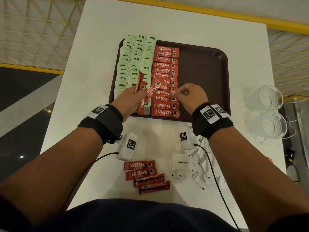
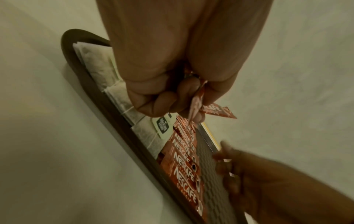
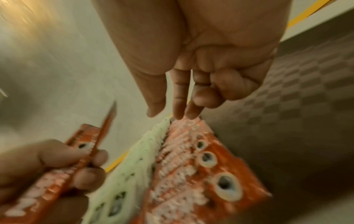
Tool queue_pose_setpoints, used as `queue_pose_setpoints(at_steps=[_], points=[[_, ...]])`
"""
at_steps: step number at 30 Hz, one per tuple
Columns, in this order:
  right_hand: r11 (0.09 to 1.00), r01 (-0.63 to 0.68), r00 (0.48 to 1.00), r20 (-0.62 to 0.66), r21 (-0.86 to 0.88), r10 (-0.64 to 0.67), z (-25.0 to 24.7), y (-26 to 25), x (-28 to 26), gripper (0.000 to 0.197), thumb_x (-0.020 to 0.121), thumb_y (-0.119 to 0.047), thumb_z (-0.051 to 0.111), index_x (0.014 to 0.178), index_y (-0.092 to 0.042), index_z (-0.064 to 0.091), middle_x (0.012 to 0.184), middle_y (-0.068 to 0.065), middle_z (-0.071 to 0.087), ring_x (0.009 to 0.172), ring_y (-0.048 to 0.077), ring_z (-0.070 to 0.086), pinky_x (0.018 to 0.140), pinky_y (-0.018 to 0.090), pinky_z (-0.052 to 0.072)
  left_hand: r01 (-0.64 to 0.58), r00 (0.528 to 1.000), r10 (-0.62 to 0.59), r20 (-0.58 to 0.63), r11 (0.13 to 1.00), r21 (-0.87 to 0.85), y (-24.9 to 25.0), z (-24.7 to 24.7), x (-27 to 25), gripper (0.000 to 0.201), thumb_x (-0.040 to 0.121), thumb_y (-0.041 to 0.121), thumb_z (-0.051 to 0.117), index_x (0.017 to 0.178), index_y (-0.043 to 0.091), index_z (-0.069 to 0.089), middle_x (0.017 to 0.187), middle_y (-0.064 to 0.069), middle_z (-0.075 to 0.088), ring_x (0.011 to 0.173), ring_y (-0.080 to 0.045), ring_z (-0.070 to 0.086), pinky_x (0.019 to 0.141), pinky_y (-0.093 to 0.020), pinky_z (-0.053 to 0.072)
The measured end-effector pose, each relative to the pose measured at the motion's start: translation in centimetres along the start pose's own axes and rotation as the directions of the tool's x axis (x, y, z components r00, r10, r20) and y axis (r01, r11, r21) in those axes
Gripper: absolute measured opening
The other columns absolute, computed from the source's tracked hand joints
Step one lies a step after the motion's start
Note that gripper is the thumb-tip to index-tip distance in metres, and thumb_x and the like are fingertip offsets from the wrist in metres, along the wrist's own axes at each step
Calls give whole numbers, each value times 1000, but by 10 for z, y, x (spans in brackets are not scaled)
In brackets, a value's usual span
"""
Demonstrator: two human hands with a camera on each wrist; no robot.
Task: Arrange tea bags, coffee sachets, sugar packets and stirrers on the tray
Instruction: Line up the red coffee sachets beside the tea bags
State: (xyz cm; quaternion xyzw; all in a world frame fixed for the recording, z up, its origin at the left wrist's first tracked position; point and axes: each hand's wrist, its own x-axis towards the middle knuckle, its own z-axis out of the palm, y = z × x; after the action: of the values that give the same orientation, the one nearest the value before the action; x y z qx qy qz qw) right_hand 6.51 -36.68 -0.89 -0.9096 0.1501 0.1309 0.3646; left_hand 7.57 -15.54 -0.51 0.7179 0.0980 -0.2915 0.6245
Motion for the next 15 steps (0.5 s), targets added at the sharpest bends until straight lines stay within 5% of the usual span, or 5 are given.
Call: queue_pose_setpoints(at_steps=[2,5,7,11,15], points=[[994,95,995,28,48,-96,-3,-14,-3,23,92,-44,60,96,-22,61,92,-7,62,81,7,58,75,24,48,-42,999,40,19,991,127,1,2,0,25,97,30,51,102,9,63,92,-9,67,81,-33,61,79,-40,55],[984,152,983,94,95,-161,-6,-27,-2,16,94,-26,61,105,-16,65,95,3,68,78,14,65,75,30,56,-99,995,90,49,962,256,4,5,-1,32,96,34,54,107,6,64,101,-9,71,98,-33,67,88,-50,56],[979,88,986,123,184,-112,-7,-28,-1,13,96,-18,58,105,-13,65,94,7,71,70,14,65,72,32,58,-140,990,135,39,929,343,5,6,1,29,99,31,53,108,6,63,99,-6,70,97,-26,66,87,-42,55],[861,-114,976,216,495,5,-12,-27,-4,17,98,-16,54,104,-3,64,90,14,70,66,16,65,70,32,57,-210,977,202,70,849,484,9,5,3,19,101,30,51,101,14,59,84,5,63,76,-11,59,66,-22,49],[881,-45,970,232,472,-75,-13,-21,-6,22,89,-14,68,104,1,65,84,11,70,69,19,70,66,28,58,-237,970,157,187,787,569,10,5,3,29,102,32,48,106,6,61,96,-9,68,87,-25,65,73,-40,59]])
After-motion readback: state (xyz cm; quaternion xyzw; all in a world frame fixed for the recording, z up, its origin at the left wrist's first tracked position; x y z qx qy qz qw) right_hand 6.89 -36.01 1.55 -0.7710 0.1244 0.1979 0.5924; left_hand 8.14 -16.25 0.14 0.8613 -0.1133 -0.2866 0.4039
